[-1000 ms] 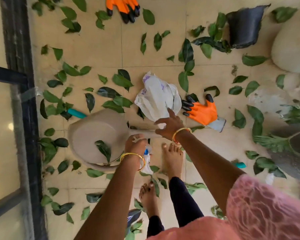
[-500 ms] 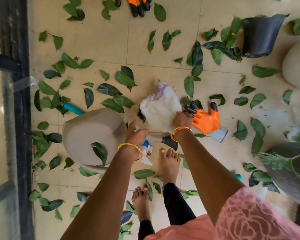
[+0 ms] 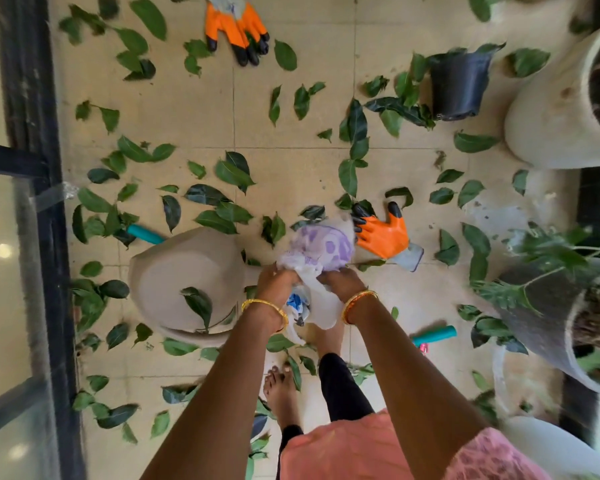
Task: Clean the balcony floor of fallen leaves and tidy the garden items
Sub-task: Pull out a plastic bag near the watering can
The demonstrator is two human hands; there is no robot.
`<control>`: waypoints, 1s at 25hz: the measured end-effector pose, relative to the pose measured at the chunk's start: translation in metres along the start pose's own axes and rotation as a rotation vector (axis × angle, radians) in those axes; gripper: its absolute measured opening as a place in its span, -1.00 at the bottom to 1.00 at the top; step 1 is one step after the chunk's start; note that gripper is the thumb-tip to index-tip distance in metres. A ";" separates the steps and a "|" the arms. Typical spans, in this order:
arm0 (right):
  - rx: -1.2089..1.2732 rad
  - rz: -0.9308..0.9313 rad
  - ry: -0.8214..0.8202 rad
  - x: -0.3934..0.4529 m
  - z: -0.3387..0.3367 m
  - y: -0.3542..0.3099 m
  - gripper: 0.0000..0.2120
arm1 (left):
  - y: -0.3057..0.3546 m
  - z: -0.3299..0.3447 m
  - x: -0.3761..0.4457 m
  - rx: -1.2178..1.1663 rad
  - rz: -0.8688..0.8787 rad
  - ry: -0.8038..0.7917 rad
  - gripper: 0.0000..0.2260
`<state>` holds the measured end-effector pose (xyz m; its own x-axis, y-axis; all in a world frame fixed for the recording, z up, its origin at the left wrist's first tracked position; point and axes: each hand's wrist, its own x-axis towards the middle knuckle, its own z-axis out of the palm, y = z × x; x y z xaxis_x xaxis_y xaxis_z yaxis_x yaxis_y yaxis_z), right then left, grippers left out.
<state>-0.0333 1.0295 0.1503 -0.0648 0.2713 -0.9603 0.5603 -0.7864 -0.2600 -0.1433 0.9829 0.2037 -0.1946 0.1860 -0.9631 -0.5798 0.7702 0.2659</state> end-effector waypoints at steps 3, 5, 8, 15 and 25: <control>0.208 -0.051 0.142 -0.010 -0.004 0.000 -0.66 | -0.014 0.001 -0.015 0.024 -0.006 0.011 -0.58; 0.359 -0.063 0.182 -0.025 -0.002 0.003 -0.66 | -0.024 -0.004 -0.018 0.055 0.002 0.025 -0.74; 0.579 -0.087 0.011 -0.048 0.000 0.016 -0.76 | -0.039 -0.012 -0.025 0.094 -0.020 0.054 -0.84; 0.006 -0.246 0.127 -0.136 0.035 0.070 -0.74 | -0.084 -0.025 -0.086 -0.300 -0.073 0.059 -0.67; 0.197 -0.154 0.257 -0.181 0.015 0.169 -0.46 | -0.165 0.020 -0.141 -0.079 -0.352 -0.236 -0.64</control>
<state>0.0610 0.8389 0.2784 0.0879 0.5064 -0.8578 0.3884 -0.8104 -0.4386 -0.0037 0.8416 0.2949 0.2072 0.0614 -0.9764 -0.6391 0.7641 -0.0875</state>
